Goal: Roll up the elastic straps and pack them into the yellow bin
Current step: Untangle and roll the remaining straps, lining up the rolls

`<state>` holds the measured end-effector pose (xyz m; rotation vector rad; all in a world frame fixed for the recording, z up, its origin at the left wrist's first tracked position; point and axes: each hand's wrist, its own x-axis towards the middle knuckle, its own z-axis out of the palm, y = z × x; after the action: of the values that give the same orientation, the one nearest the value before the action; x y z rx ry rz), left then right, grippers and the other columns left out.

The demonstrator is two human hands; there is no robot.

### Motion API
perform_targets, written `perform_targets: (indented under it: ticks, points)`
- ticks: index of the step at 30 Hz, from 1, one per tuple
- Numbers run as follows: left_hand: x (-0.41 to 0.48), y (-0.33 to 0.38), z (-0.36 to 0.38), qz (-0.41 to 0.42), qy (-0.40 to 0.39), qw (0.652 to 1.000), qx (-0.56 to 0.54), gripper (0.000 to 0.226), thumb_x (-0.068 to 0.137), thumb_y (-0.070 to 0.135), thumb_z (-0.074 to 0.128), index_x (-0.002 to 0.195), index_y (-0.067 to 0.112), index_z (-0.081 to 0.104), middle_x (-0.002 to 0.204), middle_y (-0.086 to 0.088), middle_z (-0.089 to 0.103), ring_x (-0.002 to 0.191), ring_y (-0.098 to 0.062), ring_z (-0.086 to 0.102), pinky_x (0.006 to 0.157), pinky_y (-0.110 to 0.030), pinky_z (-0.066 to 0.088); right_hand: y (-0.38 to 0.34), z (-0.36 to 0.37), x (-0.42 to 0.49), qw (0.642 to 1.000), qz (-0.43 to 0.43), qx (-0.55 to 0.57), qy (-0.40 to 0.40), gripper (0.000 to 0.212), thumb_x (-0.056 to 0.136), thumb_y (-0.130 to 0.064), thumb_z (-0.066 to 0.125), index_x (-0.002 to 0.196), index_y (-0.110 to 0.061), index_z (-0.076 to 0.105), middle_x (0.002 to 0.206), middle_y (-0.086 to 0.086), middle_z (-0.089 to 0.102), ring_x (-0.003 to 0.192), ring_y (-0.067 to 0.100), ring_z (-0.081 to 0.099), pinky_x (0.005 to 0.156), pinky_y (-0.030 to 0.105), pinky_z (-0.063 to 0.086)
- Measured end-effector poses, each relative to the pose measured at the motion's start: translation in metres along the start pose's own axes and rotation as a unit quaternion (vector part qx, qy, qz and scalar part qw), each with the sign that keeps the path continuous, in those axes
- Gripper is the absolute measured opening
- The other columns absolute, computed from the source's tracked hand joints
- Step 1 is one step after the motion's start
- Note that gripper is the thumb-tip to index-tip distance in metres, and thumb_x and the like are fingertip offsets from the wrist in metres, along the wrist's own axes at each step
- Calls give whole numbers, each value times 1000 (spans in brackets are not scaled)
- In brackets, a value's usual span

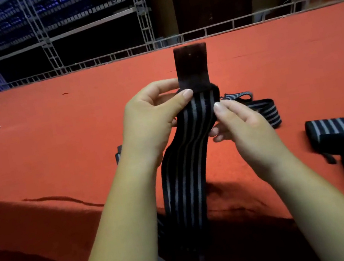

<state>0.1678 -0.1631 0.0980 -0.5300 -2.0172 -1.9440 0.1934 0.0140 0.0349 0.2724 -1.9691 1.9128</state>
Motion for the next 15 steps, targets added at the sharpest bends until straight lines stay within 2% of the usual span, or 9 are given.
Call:
perform_targets:
  ticks: [2,3,4,5,6,9,12,13,15]
  points:
    - [-9,5,11,-21,-14,999,-38,22,93,10,83,115,15,80,100,-8,84,91,-24,82,73,-35,62,-17,-9,-9,999,-26,-11,14,31,113,-40,54,105,-26,79,79,-22,70,76,-1,63,76,19,48]
    - [-12,6,17,-29,-21,998,-54,22,93,9,83,114,13,79,101,-10,84,93,-27,82,80,-42,65,-23,-13,-13,999,-33,-8,18,32,113,-39,53,99,-25,79,77,-23,71,75,0,66,73,17,49]
    - [-15,6,24,-37,-27,997,-68,21,93,9,83,113,13,79,101,-11,84,95,-28,82,87,-46,66,-29,-17,-16,999,-34,-1,19,33,113,-38,54,98,-22,79,82,-19,77,80,5,72,76,22,54]
    - [-19,5,30,-43,-34,995,-80,20,93,9,82,112,12,80,101,-11,84,96,-28,81,90,-47,65,-31,-21,-18,999,-32,7,20,33,113,-38,56,102,-18,80,93,-10,82,91,15,78,84,32,60]
    - [-21,4,37,-48,-37,994,-91,19,94,9,82,112,11,80,102,-11,84,96,-27,81,91,-47,64,-32,-25,-20,999,-29,12,23,33,112,-38,57,107,-15,80,103,-2,84,101,23,79,91,40,61]
    - [-27,-5,56,-55,-28,991,-115,17,96,13,80,113,9,83,105,-11,84,102,-27,81,95,-44,64,-29,-41,-23,999,-24,-5,40,30,114,-33,56,111,-16,81,107,-1,84,101,14,78,90,35,60]
    - [-32,-16,74,-75,-26,990,-116,18,100,16,77,115,9,84,105,-10,84,101,-22,81,87,-35,64,-21,-55,-27,998,-6,-34,50,29,115,-32,54,113,-20,80,108,-4,84,106,17,78,100,48,60]
    - [-32,-21,80,-83,-31,990,-113,18,100,16,77,115,9,84,106,-10,84,101,-22,81,86,-35,64,-17,-60,-28,998,0,-42,51,28,115,-31,53,114,-22,80,109,-5,84,108,18,78,103,52,59]
    - [-33,-32,90,-91,-44,990,-100,18,102,21,75,116,13,84,109,-9,84,107,-25,80,97,-45,64,-11,-68,-30,997,13,-50,56,28,116,-29,51,118,-24,79,112,-6,83,111,16,78,106,55,57]
